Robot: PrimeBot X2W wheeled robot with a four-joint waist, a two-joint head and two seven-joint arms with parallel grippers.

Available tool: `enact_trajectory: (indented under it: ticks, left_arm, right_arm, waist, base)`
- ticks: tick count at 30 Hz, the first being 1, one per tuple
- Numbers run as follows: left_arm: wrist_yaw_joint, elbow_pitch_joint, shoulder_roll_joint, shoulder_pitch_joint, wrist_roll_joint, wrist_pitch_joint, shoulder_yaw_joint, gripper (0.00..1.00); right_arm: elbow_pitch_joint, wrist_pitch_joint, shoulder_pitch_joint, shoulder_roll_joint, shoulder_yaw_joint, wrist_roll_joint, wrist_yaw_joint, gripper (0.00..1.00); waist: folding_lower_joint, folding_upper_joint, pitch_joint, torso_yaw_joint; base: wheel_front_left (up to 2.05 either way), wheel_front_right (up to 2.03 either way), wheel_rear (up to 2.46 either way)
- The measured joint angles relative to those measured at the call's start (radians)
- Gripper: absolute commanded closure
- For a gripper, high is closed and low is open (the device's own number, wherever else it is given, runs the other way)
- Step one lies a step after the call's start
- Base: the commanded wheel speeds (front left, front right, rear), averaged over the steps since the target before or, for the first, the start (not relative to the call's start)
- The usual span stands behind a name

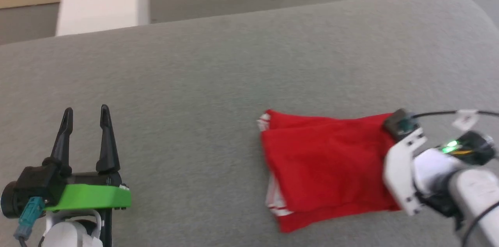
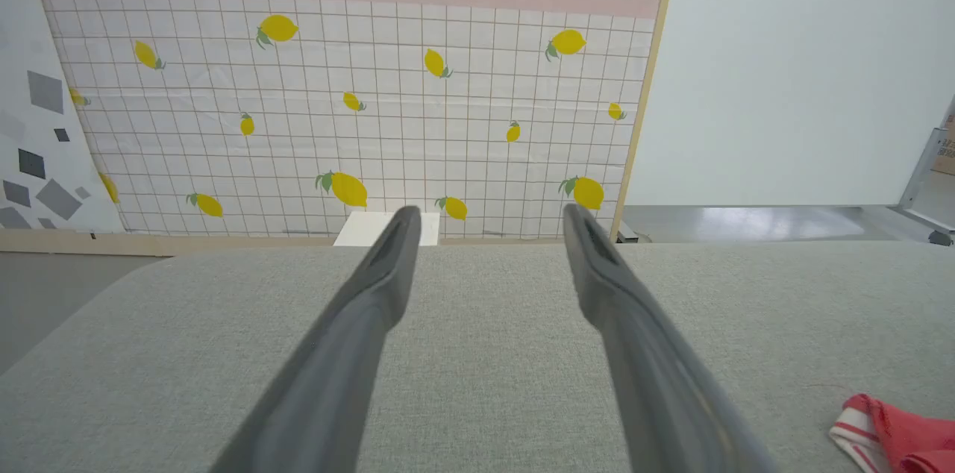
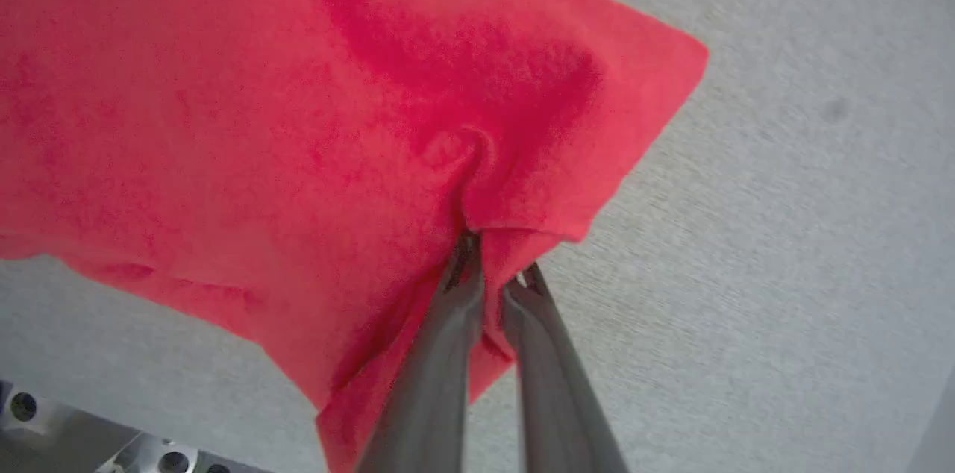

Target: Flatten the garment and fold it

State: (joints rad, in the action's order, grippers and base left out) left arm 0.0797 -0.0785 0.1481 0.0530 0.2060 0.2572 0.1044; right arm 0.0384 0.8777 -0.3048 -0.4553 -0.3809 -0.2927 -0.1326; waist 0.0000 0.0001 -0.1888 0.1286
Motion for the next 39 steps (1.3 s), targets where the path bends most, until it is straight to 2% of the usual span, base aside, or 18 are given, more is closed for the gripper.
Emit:
enact_trajectory:
  ticks: [7, 13, 18, 23, 30, 31, 32, 36, 39]
  left_arm:
    - [0.002, -0.034, 0.015, 0.003, 0.002, -0.003, 0.006, 0.00]
    - [0.002, -0.104, 0.061, 0.039, 0.000, -0.046, 0.012, 0.00]
    - [0.003, -0.170, 0.104, 0.071, -0.004, -0.100, 0.015, 0.00]
    - [0.004, -0.235, 0.141, 0.087, -0.004, -0.144, 0.037, 0.00]
    - [0.003, -0.280, 0.169, 0.092, -0.004, -0.170, 0.059, 0.00]
    - [0.003, -0.282, 0.170, 0.092, -0.004, -0.172, 0.061, 0.00]
    - [0.003, -0.282, 0.170, 0.092, -0.004, -0.174, 0.061, 0.00]
    - [0.002, -0.275, 0.172, 0.091, -0.004, -0.176, 0.059, 0.00]
    - [-0.002, -0.250, 0.169, 0.089, -0.002, -0.172, 0.055, 0.00]
  right_arm:
    - [-0.013, 0.004, -0.066, -0.167, 0.021, -0.044, 0.000, 1.00]
    - [0.063, -0.070, -0.151, -0.250, 0.084, -0.020, 0.000, 1.00]
    - [0.156, -0.162, -0.196, -0.259, 0.170, 0.032, 0.000, 1.00]
    - [0.290, -0.238, -0.243, -0.246, 0.309, 0.100, 0.000, 1.00]
    - [0.421, -0.295, -0.296, -0.178, 0.502, 0.222, 0.000, 1.00]
    - [0.436, -0.296, -0.301, -0.167, 0.522, 0.244, 0.000, 0.77]
    - [0.447, -0.296, -0.306, -0.155, 0.543, 0.254, 0.000, 0.00]
    - [0.475, -0.311, -0.318, -0.121, 0.611, 0.317, 0.000, 0.00]
    - [0.473, -0.340, -0.334, -0.109, 0.624, 0.341, 0.000, 0.00]
  waist:
    - [0.0000, 0.0000, -0.029, 0.129]
    - [0.0000, 0.0000, -0.097, 0.203]
    - [0.0000, 0.0000, -0.176, 0.232]
    - [0.0001, 0.0000, -0.273, 0.233]
    - [0.0002, 0.0000, -0.390, 0.207]
    - [0.0002, 0.0000, -0.402, 0.203]
    - [0.0002, 0.0000, -0.410, 0.199]
    - [0.0002, 0.0000, -0.427, 0.178]
    - [0.0002, 0.0000, -0.412, 0.171]
  base:
    - [0.00, 0.00, 0.00]
    - [0.00, 0.00, 0.00]
    - [0.00, 0.00, 0.00]
    - [0.00, 0.00, 0.00]
    - [0.00, 0.00, 0.00]
    - [0.00, 0.00, 0.00]
    - [0.00, 0.00, 0.00]
    - [0.00, 0.00, 0.00]
    - [0.00, 0.00, 0.00]
